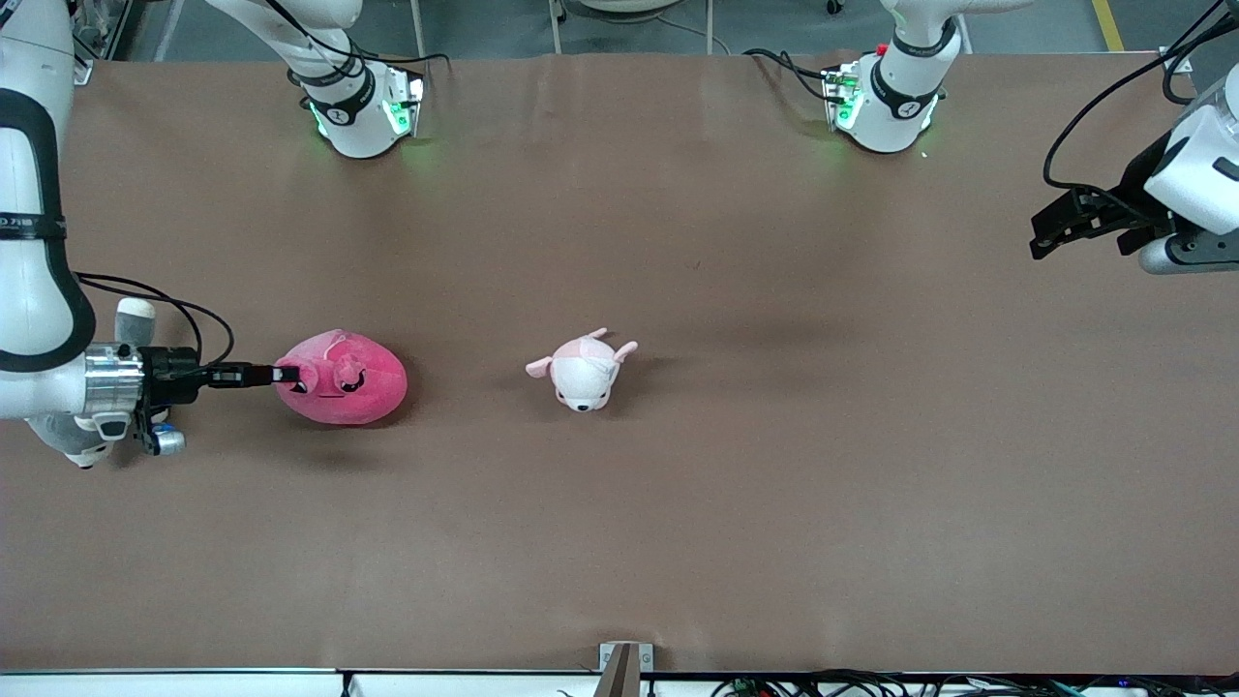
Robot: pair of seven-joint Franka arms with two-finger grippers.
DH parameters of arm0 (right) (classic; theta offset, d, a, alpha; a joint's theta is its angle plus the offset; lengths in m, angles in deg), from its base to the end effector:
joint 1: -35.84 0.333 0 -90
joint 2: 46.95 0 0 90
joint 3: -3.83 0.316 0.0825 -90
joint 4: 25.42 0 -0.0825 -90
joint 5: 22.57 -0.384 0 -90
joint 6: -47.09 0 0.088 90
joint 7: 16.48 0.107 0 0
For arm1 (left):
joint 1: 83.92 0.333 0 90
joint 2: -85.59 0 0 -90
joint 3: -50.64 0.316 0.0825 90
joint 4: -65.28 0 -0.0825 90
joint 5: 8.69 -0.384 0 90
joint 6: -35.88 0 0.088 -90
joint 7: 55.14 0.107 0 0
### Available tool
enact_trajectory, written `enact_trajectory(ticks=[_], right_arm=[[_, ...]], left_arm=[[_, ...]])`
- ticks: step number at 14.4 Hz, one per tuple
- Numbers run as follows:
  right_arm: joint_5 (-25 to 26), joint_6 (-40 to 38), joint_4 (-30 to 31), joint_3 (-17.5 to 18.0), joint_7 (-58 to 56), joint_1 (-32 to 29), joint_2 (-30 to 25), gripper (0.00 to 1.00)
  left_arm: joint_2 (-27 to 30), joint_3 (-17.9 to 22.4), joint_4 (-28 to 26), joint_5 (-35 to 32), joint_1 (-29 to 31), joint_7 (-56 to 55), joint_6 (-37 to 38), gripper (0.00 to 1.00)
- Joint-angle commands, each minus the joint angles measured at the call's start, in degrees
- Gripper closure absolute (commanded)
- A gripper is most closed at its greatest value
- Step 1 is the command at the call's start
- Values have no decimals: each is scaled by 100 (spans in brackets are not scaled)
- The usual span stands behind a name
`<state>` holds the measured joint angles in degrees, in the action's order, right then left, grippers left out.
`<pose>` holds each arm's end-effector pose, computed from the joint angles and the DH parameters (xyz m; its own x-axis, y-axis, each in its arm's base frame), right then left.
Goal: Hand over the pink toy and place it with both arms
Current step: 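Lower the pink plush onto the table with the right gripper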
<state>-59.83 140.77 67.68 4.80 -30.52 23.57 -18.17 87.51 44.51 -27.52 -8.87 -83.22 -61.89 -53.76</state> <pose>0.6316 -0.0650 0.3197 0.9388 -0.0283 -0.3432 -0.2498 -0.7417 -0.6224 0.5403 -0.0520 0.6192 0.9995 0.0232 -0.0209 0.0230 -0.9997 -0.0092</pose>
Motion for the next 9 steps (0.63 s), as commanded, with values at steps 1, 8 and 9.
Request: enact_trajectory(ticks=[1,8,9], right_arm=[[-159,-43,-91,88,-99,-117,110,98],[-54,-121,-721,79,67,-108,260,0],[69,-148,-993,79,225,-99,243,0]], left_arm=[[107,-1,-115,89,-43,104,9,0],[89,-89,-62,62,-52,86,18,0],[98,-98,-62,54,-52,86,18,0]])
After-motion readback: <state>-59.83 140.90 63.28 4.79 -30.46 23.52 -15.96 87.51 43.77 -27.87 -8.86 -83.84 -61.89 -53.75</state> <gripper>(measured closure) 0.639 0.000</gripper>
